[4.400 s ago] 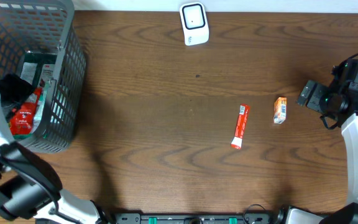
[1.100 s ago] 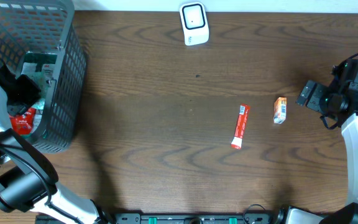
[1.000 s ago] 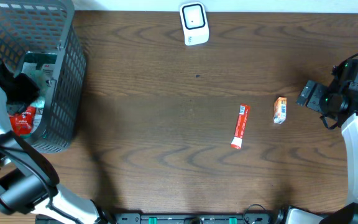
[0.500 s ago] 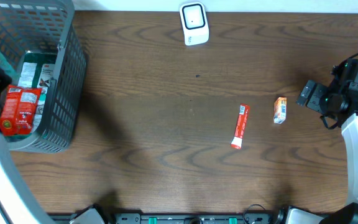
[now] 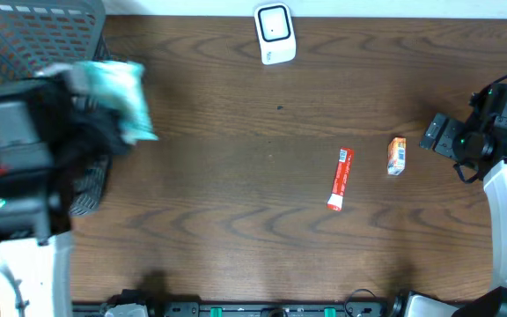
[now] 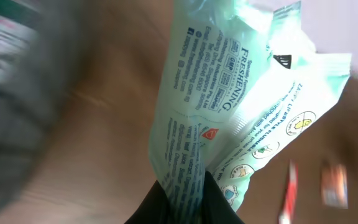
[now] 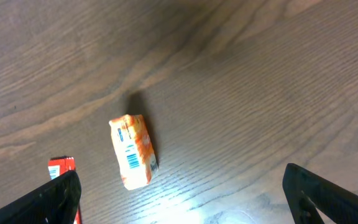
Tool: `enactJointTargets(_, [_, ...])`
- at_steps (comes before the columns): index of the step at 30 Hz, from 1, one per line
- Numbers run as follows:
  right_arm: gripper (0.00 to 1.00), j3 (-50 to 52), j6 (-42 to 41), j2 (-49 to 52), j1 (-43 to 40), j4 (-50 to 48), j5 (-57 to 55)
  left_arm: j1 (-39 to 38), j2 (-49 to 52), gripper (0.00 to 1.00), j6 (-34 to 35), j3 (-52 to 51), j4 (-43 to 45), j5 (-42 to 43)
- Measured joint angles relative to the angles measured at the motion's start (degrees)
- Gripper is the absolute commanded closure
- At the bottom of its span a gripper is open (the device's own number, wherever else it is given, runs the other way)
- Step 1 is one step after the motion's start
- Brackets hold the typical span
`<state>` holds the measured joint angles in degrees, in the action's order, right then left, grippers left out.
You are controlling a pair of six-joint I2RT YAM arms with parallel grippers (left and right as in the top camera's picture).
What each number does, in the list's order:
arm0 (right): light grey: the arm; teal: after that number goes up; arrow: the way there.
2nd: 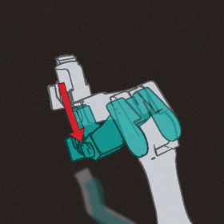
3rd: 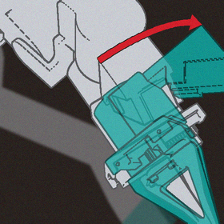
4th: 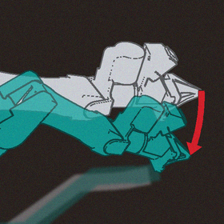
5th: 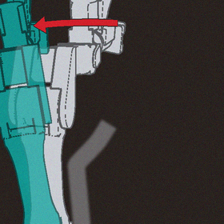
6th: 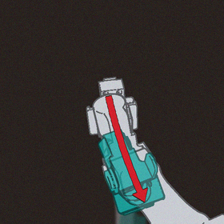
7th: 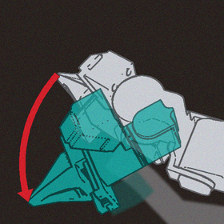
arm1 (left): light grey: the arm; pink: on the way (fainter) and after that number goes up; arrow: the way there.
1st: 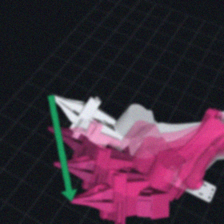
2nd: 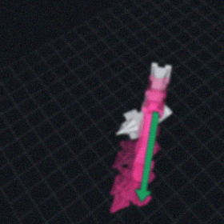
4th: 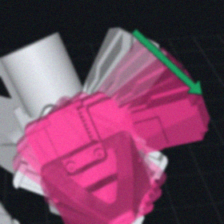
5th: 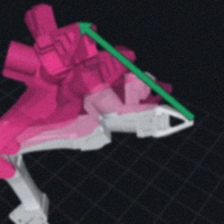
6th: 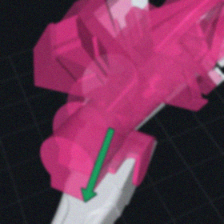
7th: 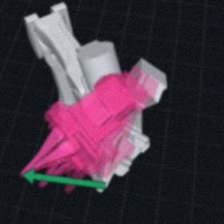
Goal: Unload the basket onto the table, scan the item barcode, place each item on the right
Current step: 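Carry the green wipes packet to table center beside the red sachet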
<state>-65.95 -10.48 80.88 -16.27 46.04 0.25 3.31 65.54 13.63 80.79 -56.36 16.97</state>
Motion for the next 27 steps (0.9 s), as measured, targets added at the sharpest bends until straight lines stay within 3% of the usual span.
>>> enactJointTargets(5, [0.01,0.00,0.00,0.00,0.00,0.02,0.00,-14.32,4.90,0.93,2.67,-8.59,3.23,-1.25])
enactJointTargets(13, [0.01,0.00,0.00,0.00,0.00,0.02,0.00,-33.62,17.75,0.93,9.40,-15.96,15.58,-5.25])
enactJointTargets(27, [0.01,0.00,0.00,0.00,0.00,0.02,0.00,-46.97,41.57,0.93,21.03,-15.96,35.39,-7.91])
